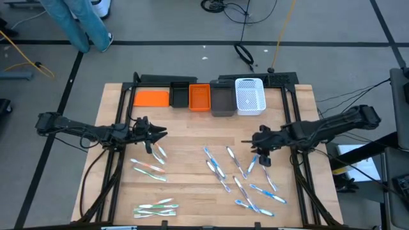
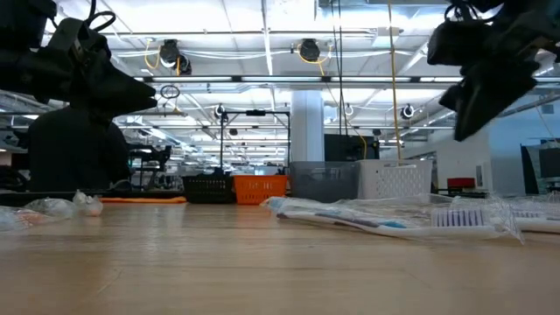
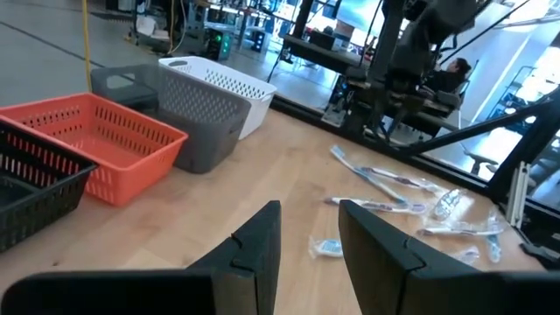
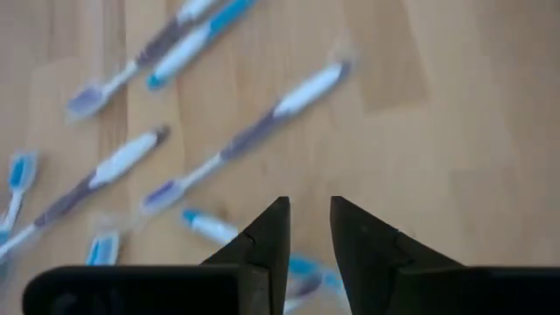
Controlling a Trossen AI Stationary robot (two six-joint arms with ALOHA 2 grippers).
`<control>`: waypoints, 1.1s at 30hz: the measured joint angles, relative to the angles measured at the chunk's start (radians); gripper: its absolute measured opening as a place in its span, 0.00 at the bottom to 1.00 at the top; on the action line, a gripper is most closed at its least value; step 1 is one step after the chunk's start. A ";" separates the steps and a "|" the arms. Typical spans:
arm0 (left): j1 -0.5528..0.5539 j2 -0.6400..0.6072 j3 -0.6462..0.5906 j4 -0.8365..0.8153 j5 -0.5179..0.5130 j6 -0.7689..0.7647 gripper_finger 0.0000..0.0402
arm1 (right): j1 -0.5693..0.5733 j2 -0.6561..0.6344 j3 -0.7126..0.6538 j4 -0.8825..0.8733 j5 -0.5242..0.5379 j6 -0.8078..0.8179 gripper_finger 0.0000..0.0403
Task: Pick & Place Toothbrushes
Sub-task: Put the purple toothbrush into the black bin
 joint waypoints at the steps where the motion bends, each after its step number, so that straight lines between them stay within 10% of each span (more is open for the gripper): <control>1: 0.000 0.000 0.000 0.000 0.000 0.004 0.29 | 0.007 0.010 0.003 -0.023 -0.016 0.034 0.19; 15: 0.000 0.000 0.000 0.000 0.000 0.005 0.29 | 0.121 0.089 0.004 -0.124 -0.190 0.460 0.19; 33: 0.000 0.000 0.000 0.001 0.000 0.003 0.29 | 0.135 0.273 0.004 -0.129 -0.174 0.551 0.19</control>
